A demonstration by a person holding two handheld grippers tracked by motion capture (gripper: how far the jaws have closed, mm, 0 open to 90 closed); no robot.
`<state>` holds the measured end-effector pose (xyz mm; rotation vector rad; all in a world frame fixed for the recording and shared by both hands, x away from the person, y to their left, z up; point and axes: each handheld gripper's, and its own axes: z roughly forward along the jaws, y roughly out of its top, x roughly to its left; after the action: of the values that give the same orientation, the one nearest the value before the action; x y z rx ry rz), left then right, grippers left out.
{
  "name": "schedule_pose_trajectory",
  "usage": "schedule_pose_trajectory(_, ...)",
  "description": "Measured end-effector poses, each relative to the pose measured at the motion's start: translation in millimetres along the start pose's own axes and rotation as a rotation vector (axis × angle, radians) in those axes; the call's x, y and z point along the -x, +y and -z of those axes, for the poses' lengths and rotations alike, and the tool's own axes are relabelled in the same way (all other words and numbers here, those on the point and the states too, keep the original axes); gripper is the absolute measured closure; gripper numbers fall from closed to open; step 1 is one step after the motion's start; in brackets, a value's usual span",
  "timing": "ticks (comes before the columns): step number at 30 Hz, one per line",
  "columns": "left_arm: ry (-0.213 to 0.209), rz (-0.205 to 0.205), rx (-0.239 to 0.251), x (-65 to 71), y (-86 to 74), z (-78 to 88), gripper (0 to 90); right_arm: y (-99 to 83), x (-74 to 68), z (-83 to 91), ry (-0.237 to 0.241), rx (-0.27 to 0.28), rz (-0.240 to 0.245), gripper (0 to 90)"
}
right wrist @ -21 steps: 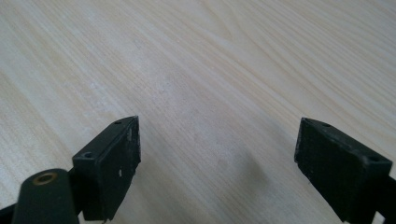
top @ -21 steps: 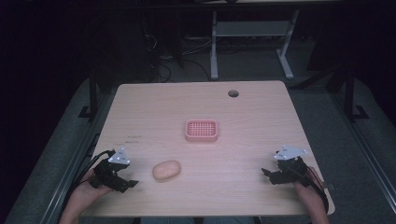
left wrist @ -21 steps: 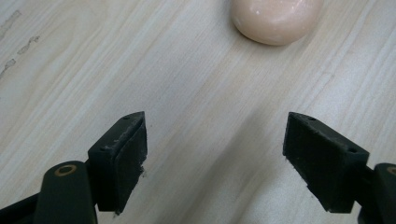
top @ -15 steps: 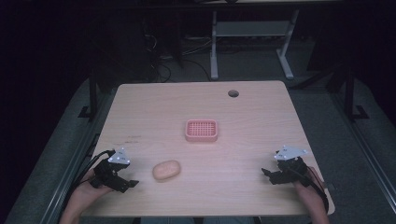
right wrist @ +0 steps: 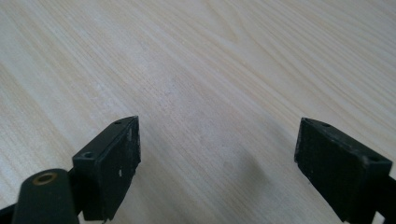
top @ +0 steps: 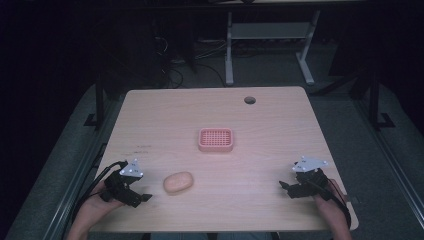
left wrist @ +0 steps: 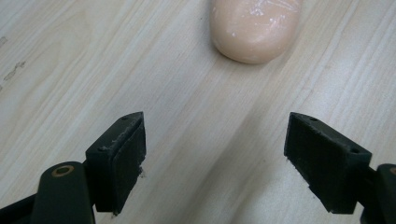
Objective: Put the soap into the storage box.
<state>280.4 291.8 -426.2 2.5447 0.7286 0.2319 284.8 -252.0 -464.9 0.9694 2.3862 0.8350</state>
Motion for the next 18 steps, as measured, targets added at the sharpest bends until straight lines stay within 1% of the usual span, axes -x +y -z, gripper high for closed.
schedule_pose_trajectory(1,-0.002,-0.008,-0.004,0.1,1.4,0.5,20.8,0.1,0.2,0.1,0.001,0.001,-0.001,13.8)
schedule_pose_trajectory(5,-0.007,-0.016,-0.003,2.9,6.7,-0.6,20.9,-0.1,-0.2,0.9,0.000,0.006,-0.003,13.8)
schedule_pose_trajectory(7,-0.004,-0.022,-0.014,4.4,9.2,-1.6,20.8,-0.2,-0.4,1.8,0.000,0.011,-0.003,13.8)
schedule_pose_trajectory(8,-0.003,-0.032,-0.017,4.5,10.4,-1.9,20.8,-0.1,-0.5,2.2,0.002,0.013,-0.002,13.8)
schedule_pose_trajectory(9,0.000,-0.038,-0.023,5.0,12.2,-2.5,20.9,-0.3,-0.2,2.6,-0.004,0.013,0.009,13.8)
schedule_pose_trajectory(14,-0.002,-0.051,-0.024,5.6,17.4,-0.7,21.0,0.2,-1.1,1.8,0.001,0.011,0.018,13.8)
schedule_pose_trajectory(15,0.000,-0.063,-0.029,6.3,21.1,-0.1,21.0,0.5,-2.1,1.4,0.000,0.009,0.015,13.8)
schedule_pose_trajectory(18,0.002,-0.074,-0.036,8.1,24.9,-0.5,20.9,0.9,-2.7,1.0,0.001,0.011,0.021,13.8)
